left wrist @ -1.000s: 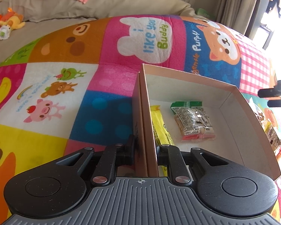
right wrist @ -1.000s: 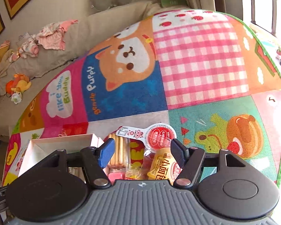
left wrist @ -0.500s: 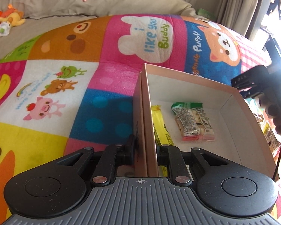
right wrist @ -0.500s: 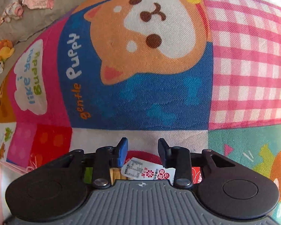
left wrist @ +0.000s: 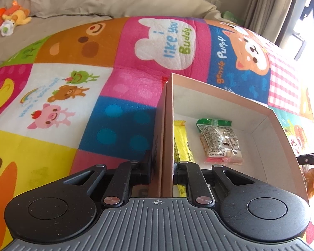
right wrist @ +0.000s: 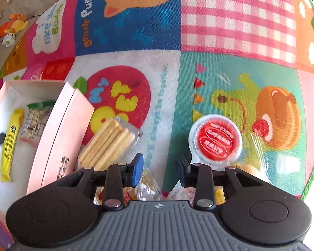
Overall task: Organize objects
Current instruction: 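Return the right gripper to the snacks and grasp a round bread bun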
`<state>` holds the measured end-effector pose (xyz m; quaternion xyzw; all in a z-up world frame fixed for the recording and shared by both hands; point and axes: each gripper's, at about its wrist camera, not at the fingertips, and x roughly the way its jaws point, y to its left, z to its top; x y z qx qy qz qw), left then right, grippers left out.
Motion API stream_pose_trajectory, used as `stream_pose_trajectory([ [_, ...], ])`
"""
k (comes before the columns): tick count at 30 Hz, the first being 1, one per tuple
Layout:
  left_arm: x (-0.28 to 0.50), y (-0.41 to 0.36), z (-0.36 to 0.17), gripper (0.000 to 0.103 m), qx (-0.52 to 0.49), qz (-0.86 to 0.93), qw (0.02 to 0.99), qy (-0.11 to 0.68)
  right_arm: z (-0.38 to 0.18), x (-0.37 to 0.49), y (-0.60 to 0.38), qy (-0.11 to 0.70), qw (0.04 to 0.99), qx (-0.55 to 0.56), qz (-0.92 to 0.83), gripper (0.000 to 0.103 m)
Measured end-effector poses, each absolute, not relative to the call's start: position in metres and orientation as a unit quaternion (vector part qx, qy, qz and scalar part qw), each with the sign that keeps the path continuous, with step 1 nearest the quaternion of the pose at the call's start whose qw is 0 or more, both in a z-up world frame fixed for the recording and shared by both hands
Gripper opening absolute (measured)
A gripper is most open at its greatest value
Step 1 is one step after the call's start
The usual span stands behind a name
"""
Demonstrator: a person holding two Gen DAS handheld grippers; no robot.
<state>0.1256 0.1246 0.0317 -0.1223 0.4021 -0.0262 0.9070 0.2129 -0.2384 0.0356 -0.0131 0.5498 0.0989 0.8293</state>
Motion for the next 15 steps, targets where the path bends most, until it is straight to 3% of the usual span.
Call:
stream_pose_trajectory([
  [3,0.118,0.122,0.033,0.015,-0.115,-0.024,0.909,0.399,0.058,0.183,-0.250,0.501,0.860,-0.014,0.099,0.039],
  [5,0.113,0.121,0.033,0.015,-0.114,-0.022,0.910,0.398,0.075,0.168,-0.265,0.461,0.883,0.008,0.086,0.057],
  [7,0.108,0.119,0.033,0.016,-0.115,-0.021,0.910,0.398,0.089,0.154,-0.282,0.422,0.904,0.023,0.062,0.064],
  [15,0.095,0.111,0.034,0.017,-0.113,-0.016,0.911,0.396,0.068,0.100,-0.292,0.418,0.906,0.040,0.057,0.076],
])
